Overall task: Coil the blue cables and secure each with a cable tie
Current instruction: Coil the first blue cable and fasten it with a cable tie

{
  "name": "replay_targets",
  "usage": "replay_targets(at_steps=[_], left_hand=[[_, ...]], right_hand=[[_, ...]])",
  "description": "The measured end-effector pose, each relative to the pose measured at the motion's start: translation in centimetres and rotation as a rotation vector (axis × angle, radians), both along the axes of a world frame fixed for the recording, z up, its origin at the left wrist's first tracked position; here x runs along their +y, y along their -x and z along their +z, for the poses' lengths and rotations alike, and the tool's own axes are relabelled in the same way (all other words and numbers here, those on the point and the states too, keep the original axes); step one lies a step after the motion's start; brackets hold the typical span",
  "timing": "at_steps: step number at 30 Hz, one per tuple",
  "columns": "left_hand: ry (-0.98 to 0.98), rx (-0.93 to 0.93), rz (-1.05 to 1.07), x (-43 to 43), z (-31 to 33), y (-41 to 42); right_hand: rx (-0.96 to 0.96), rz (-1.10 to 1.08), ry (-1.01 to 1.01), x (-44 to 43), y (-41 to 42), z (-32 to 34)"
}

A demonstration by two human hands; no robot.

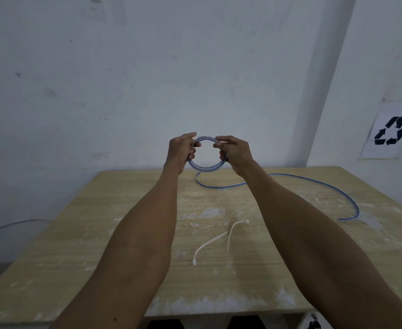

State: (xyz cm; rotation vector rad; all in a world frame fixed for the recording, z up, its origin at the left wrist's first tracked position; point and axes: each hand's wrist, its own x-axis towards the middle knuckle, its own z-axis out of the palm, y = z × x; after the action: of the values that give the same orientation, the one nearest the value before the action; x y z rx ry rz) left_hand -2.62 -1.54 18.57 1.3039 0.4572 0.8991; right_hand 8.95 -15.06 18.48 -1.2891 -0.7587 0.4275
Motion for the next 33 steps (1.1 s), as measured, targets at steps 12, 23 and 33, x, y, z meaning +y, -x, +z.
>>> replay_targets(at_steps=[12, 23, 33], left_hand=[[-0.2, -0.004, 0.031, -0.2, -0.9, -0.2], [0.011, -0.015, -0.041, 0.8, -1.4, -0.1], [0.005, -0.033, -0.124, 1.2, -2.0, 0.1]], right_hand=[[0.089, -0.002, -0.043, 0.5, -0.2, -0.2], [0.086, 0.003, -0.035, 0.9, -0.1, -0.6], [0.092, 0.015, -0.026, 0.5, -0.5, -0.6]])
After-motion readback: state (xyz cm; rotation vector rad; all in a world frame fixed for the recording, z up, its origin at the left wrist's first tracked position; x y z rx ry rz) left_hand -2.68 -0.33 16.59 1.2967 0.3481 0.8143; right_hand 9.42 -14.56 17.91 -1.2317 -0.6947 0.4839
